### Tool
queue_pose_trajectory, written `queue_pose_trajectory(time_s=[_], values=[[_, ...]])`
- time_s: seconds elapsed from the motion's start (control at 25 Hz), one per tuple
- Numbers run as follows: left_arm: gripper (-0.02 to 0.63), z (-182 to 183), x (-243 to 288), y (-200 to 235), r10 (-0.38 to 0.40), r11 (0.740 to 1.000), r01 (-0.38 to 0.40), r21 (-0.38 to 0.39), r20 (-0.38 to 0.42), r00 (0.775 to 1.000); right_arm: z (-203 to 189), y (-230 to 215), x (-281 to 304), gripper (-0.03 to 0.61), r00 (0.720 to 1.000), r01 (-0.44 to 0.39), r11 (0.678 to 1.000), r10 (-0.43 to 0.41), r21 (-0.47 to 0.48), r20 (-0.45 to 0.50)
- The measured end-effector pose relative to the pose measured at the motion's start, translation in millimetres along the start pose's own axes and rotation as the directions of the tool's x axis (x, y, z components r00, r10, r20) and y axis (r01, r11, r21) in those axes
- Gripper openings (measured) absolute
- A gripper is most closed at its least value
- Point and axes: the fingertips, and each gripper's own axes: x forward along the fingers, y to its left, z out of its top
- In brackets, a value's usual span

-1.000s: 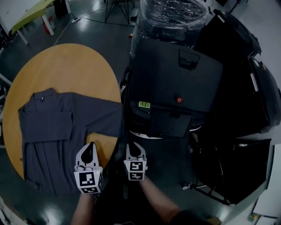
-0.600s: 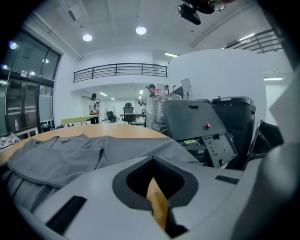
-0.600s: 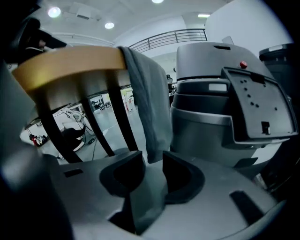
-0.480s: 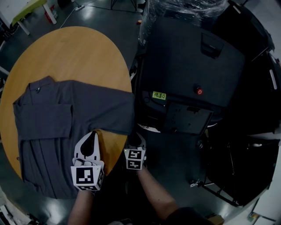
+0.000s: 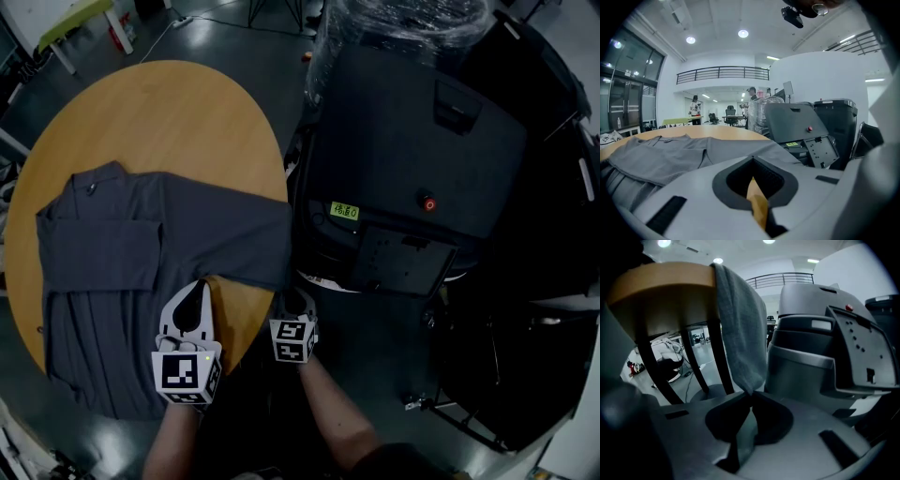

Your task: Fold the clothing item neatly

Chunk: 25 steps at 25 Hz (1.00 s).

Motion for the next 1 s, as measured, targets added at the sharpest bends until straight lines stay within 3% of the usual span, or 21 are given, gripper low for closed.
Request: queue_pose_trajectory(time_s=[0.16, 0.28, 0.6, 0.84, 1.0], values=[[0.008, 5.8, -0.9, 0.9, 0.014, 1.000, -0.014, 0.012, -0.011, 1.000, 19.2, -17.5, -27.7, 0.006, 1.000, 0.011, 0.997, -0.009, -0.079, 0.024], [0.009, 23.1, -8.1, -1.1, 0.027, 0.999, -0.027, 0.029, -0.016, 0.999, 43.5, -35.7, -54.0, 0.006, 0.999, 0.038, 0.995, -0.034, -0.089, 0.040], [0.009, 74.9, -46.8, -6.9, 0.088, 0.996, -0.088, 0.000, 0.001, 0.996, 145.3, -71.5, -121.0, 0.006, 0.984, 0.066, 0.994, -0.050, -0.085, 0.174], [0.008, 91.1, -82.2, -14.1, 0.139, 0.990, -0.138, -0.029, 0.026, 0.990, 227.7, -64.8, -158.3, 0.006, 0.949, 0.022, 0.991, 0.020, -0.130, 0.314], [0.008, 100.6, -101.7, -7.0, 0.181, 0.982, -0.178, -0.064, 0.057, 0.982, 261.4, -48.7, -169.9, 0.006, 0.924, -0.019, 0.985, 0.083, -0.173, 0.374]])
